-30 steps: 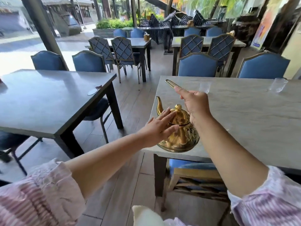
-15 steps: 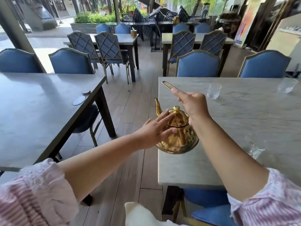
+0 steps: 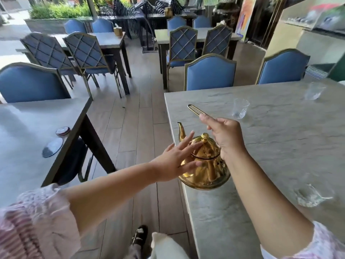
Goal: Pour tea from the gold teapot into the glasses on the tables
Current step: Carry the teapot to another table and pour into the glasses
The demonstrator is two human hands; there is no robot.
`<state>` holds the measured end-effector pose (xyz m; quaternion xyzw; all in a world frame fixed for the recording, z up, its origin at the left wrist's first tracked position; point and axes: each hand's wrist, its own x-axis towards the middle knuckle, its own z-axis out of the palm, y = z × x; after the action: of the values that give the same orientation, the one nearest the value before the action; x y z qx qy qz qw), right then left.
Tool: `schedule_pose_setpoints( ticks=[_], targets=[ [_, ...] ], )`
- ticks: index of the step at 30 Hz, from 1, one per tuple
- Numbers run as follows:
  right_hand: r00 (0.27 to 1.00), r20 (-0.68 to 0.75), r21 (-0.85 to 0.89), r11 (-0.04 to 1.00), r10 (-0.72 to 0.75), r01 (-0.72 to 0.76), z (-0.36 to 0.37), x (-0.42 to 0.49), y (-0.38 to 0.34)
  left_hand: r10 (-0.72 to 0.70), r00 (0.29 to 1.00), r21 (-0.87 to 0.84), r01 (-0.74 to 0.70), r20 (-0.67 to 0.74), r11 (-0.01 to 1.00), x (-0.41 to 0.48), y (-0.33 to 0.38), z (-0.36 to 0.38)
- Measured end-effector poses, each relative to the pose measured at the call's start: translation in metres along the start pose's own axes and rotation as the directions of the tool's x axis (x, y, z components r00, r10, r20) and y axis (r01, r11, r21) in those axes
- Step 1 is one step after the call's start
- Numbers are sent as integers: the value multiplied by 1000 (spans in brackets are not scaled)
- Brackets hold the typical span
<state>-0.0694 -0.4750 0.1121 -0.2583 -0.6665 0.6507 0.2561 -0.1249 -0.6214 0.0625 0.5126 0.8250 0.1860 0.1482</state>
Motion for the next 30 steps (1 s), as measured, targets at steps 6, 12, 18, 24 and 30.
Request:
schedule_pose_setpoints(
  ticks=[6,12,18,24,30],
  targets=[
    [986,-163,-21,999,41,-45,23,54,16,173,973,6,-176,151,984,60,-62,-17],
    [922,-384,30,999,46,-37,42,103,25,335,905,-55,-332,262,942,135,-111,-41],
    [834,-548,29,998,65,-58,34,146,32,482,819,-116,-471,310,875,201,-131,-44],
    [779,-623,-6,995,74,-99,6,186,35,621,720,-210,-586,309,783,268,-130,-38],
    [710,-700,-44,988,75,-148,-16,214,28,684,639,-208,-659,351,722,318,-118,-36]
  ],
)
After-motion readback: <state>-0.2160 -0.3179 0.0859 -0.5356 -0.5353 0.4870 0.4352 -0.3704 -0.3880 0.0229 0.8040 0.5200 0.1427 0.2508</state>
